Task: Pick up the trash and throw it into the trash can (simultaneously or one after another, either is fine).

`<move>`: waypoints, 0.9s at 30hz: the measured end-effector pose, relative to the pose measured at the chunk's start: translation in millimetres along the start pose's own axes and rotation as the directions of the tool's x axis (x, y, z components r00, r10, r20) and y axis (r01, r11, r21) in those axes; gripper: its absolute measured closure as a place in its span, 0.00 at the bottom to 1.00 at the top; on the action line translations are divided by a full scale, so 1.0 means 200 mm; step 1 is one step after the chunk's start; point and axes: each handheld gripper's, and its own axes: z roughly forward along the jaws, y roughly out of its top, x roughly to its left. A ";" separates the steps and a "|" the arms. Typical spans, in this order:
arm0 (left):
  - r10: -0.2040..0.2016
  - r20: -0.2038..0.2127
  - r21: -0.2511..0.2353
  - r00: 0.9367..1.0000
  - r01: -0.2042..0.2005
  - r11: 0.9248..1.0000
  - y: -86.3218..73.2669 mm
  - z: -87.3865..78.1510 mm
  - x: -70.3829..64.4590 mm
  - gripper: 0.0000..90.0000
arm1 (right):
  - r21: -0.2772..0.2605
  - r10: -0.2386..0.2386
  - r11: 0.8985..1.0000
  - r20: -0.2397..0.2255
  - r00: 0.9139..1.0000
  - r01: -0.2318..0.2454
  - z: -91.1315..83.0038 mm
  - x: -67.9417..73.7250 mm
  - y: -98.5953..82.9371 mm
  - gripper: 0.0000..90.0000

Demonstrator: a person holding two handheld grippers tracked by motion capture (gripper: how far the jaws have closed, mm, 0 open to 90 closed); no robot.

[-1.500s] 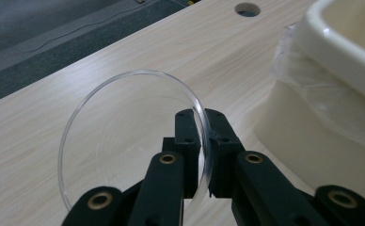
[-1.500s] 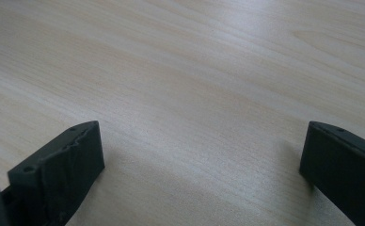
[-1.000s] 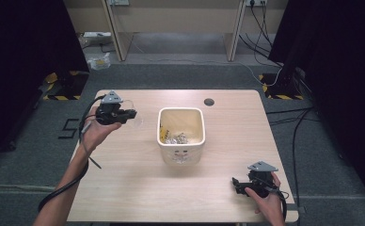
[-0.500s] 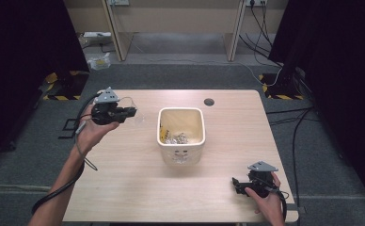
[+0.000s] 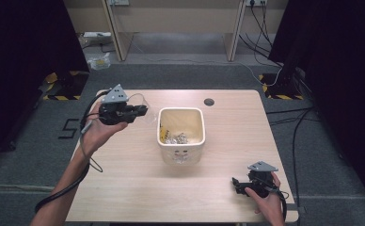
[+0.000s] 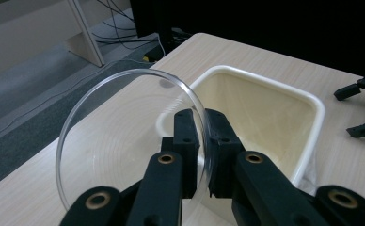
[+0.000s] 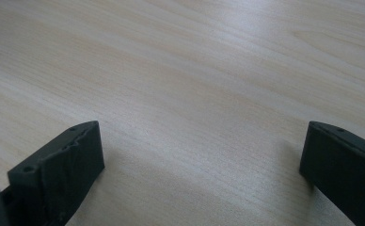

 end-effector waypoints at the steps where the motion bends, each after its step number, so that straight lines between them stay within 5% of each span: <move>1: 0.006 0.005 0.001 1.000 -0.006 1.000 0.01 0.01 -0.01 0.93 | 0.000 0.000 1.000 0.000 1.000 0.000 0.00 0.00 0.00 0.00; 27: 0.072 0.133 0.045 0.989 -0.079 0.996 0.08 0.29 -0.24 0.93 | 0.000 0.000 1.000 0.000 1.000 0.000 0.00 0.00 0.00 0.00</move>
